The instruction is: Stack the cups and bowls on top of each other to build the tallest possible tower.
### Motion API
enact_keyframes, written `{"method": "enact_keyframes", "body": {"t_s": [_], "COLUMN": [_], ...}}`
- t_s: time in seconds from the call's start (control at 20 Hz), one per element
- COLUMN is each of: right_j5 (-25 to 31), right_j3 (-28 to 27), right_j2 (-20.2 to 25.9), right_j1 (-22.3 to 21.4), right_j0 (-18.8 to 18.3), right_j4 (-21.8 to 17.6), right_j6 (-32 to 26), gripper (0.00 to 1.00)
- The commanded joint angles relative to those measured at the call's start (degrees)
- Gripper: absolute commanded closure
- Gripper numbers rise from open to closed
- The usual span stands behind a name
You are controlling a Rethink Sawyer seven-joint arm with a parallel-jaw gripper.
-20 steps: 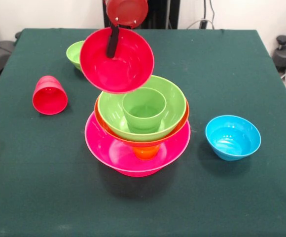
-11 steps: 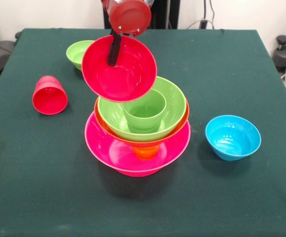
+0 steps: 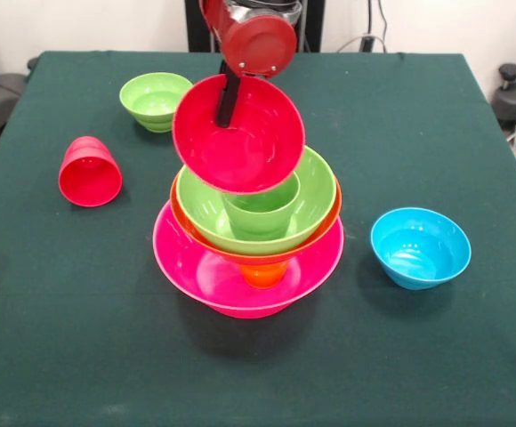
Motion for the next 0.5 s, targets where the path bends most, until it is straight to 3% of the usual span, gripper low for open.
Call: {"method": "enact_keyframes", "body": {"t_s": [0.05, 0.5], "right_j5": [5.03, 5.61], "right_j3": [-0.45, 0.01], "right_j2": [5.84, 5.12], "right_j1": [1.56, 1.42], "right_j0": [1.7, 2.97], "right_j4": [-2.19, -1.91], "right_j6": [-3.09, -1.85], "gripper": [1.0, 1.0]}}
